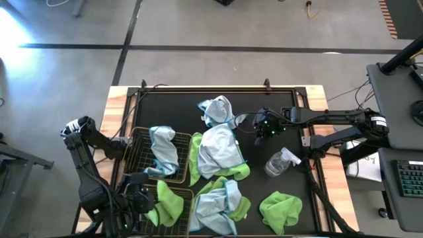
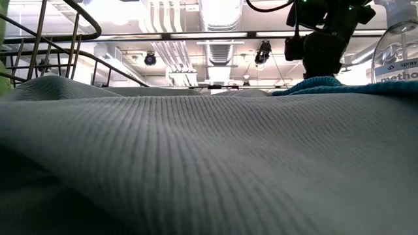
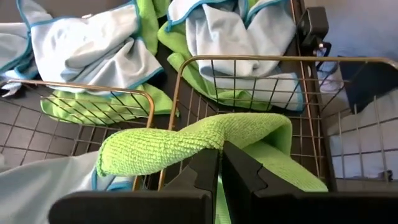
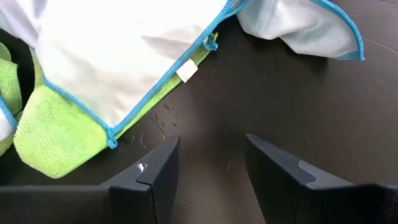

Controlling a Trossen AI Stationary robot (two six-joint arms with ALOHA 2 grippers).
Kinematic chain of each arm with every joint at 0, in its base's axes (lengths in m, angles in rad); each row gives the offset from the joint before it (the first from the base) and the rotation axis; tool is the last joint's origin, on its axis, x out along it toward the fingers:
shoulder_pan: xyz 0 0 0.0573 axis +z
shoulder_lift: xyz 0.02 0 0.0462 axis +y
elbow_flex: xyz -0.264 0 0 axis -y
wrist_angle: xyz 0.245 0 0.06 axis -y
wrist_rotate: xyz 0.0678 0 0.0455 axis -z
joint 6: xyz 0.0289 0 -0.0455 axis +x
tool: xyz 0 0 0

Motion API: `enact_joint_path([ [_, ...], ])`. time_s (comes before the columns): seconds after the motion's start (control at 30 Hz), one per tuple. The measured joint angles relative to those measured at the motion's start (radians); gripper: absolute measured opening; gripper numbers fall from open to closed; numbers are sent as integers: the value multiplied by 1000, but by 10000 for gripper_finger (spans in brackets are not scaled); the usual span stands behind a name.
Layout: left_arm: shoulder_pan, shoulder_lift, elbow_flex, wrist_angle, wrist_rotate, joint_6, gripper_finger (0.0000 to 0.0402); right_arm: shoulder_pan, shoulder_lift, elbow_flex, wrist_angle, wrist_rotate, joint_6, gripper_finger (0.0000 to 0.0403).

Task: Sort microfiber towel by color & place in baskets
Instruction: Put the top left green towel into the bottom wire basket, then put the top center light blue towel into the top wire basket

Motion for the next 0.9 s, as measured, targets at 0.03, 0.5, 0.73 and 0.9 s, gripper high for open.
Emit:
enact_joint_path([
  [0.03, 3, 0, -1, 0, 0, 4, 0, 0, 0, 0, 0, 0, 0, 171],
  [0.5, 34, 0, -1, 13, 146, -435, 30, 0, 0, 0, 0, 0, 3, 171],
  [0.73, 34, 0, -1, 19, 189, -472, 87, 0, 0, 0, 0, 0, 13, 171],
  [0.9, 40, 1, -1, 14, 2, -321, 114, 0, 0, 0, 16, 0, 3, 171],
])
